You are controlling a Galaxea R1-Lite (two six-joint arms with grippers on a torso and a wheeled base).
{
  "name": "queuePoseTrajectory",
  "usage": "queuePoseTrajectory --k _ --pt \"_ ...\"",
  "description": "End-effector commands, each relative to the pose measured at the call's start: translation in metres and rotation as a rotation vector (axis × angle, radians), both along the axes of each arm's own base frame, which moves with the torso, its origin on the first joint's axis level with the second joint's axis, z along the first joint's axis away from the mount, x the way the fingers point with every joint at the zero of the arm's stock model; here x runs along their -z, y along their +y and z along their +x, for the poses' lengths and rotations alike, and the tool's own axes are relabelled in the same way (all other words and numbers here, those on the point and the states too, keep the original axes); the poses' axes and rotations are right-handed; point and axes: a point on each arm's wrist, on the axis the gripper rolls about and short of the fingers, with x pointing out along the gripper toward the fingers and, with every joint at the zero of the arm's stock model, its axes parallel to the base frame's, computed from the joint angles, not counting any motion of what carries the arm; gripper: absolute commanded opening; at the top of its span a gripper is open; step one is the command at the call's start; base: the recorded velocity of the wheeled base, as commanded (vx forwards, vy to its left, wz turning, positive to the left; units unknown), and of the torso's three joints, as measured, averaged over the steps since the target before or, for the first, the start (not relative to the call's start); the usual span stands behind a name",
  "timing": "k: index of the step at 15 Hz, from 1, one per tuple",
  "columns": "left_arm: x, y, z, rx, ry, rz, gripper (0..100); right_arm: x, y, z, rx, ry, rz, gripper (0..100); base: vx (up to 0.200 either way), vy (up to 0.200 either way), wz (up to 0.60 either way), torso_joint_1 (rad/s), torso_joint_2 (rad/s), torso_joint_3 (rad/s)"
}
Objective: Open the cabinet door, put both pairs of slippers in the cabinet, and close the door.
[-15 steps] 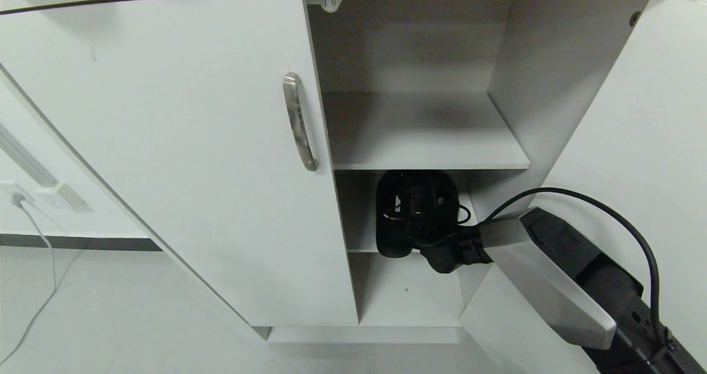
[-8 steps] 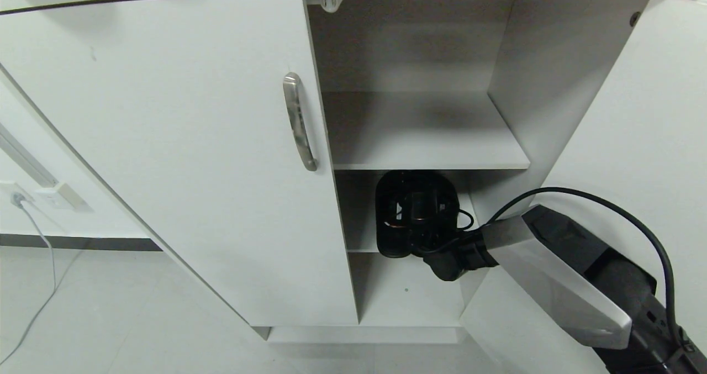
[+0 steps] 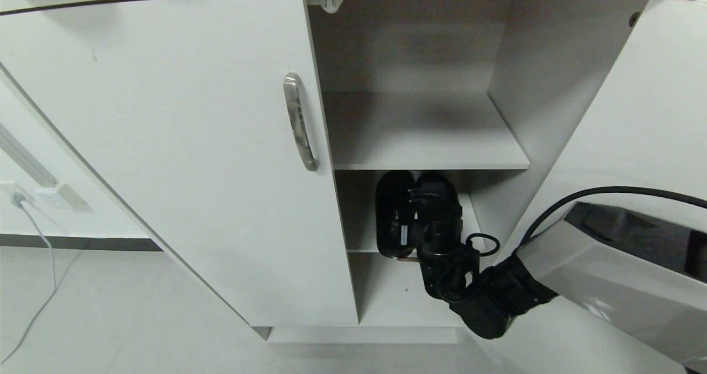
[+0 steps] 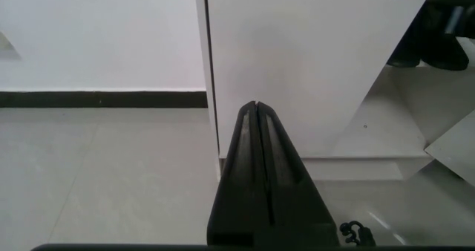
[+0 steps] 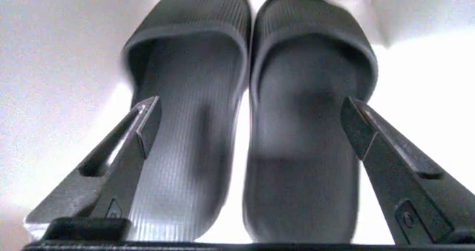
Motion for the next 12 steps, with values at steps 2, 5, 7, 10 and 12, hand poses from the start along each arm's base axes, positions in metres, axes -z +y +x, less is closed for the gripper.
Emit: queuePoseTrajectory --k 2,5,7,10,12 --pt "0.000 0.000 0.000 0.000 0.000 0.000 0 -0.025 -0.021 -0.057 -0.134 -0.027 0.034 100 0.000 0.000 0.00 0.000 0.00 0.000" --pt "0.000 0.000 0.000 0.000 0.000 0.000 0 -0.020 -0.024 -0.076 -0.225 -0.006 0.025 100 0.000 0.000 0.00 0.000 0.00 0.000" --pt "0.000 0.000 0.000 0.000 0.000 0.000 0 -0.017 -0.023 -0.075 -0.228 0.000 0.021 100 0.000 0.000 0.00 0.000 0.00 0.000" --pt "0.000 0.000 0.000 0.000 0.000 -0.002 0 -0.017 -0.023 -0.076 -0.228 0.001 0.019 100 -0.067 0.000 0.00 0.001 0.00 0.001" --pt "0.000 0.000 0.000 0.000 0.000 -0.003 0 -0.016 -0.023 -0.076 -0.228 0.002 0.018 100 -0.200 0.000 0.00 0.007 0.00 0.000"
